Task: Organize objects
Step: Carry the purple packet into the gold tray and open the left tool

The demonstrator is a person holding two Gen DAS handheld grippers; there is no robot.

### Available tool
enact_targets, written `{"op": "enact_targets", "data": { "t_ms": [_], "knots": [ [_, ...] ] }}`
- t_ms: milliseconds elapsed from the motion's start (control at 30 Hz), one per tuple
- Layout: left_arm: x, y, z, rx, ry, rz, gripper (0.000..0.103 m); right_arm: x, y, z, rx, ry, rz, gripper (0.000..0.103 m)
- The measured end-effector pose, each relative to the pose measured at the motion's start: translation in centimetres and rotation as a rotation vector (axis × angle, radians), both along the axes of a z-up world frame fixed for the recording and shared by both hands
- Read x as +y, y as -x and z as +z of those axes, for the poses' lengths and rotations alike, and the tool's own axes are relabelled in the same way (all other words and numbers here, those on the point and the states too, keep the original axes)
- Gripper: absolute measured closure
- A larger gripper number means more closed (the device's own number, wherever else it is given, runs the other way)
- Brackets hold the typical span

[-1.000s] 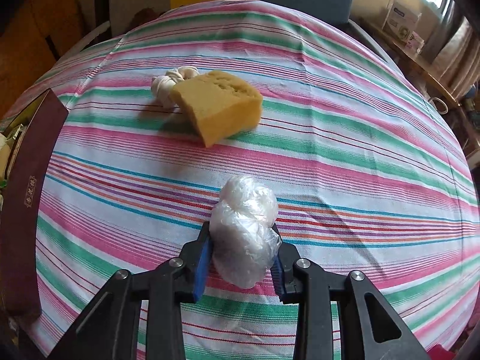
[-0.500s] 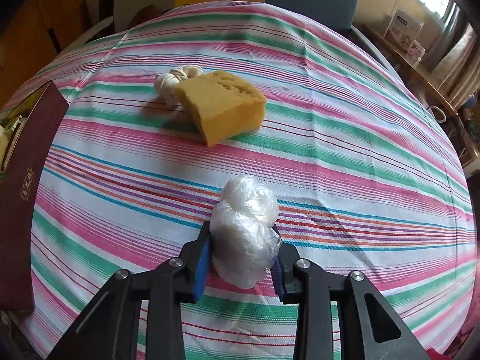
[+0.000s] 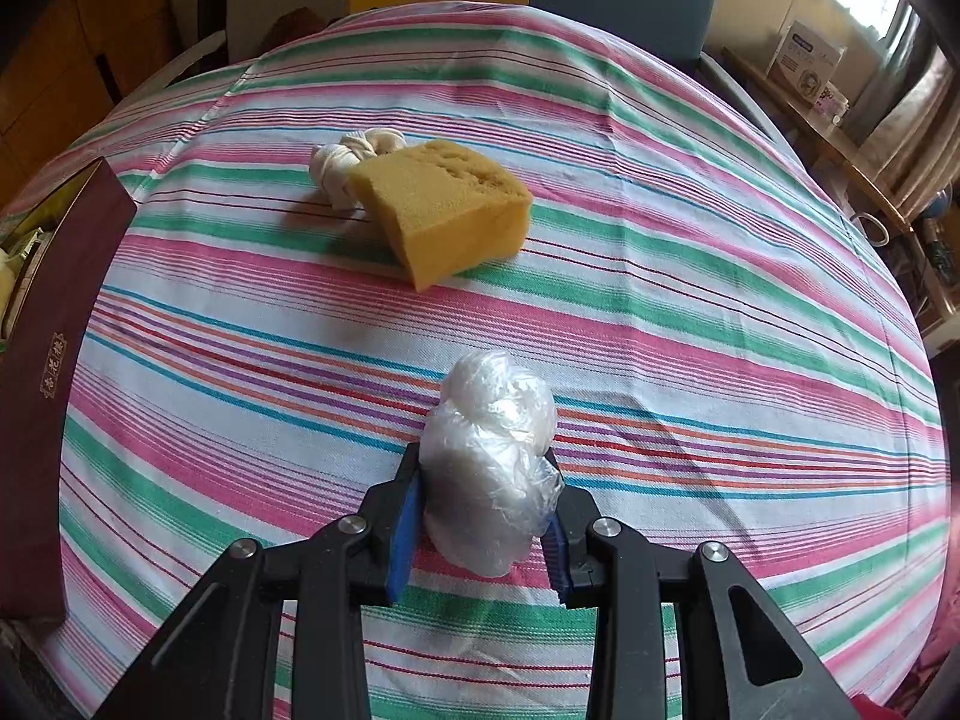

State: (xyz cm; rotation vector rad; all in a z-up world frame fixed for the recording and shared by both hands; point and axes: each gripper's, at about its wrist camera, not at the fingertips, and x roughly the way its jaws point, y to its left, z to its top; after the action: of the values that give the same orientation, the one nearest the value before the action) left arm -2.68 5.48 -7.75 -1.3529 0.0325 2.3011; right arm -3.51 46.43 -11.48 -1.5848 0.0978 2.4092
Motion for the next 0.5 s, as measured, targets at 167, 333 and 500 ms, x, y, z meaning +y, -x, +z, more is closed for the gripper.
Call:
{"op": "enact_targets", "data": {
  "t_ms": [167, 333, 500],
  "knots": [
    [-0.4, 0.0, 0.8, 0.025, -0.012, 0.004, 0.071, 0.0, 0.0, 0.1, 0.0, -0.001, -0.003, 0.068],
    [-1.8, 0.0, 2.0, 0.076, -0.023, 0.047, 0.071, 0.0, 0.0, 0.1, -0.002, -0.004, -0.001, 0.067],
    [-2.3, 0.0, 3.6, 0.152, -0.002, 0.082, 0.071, -0.1, 0.0, 0.1, -0.004, -0.017, 0.007, 0.068]
  ]
}}
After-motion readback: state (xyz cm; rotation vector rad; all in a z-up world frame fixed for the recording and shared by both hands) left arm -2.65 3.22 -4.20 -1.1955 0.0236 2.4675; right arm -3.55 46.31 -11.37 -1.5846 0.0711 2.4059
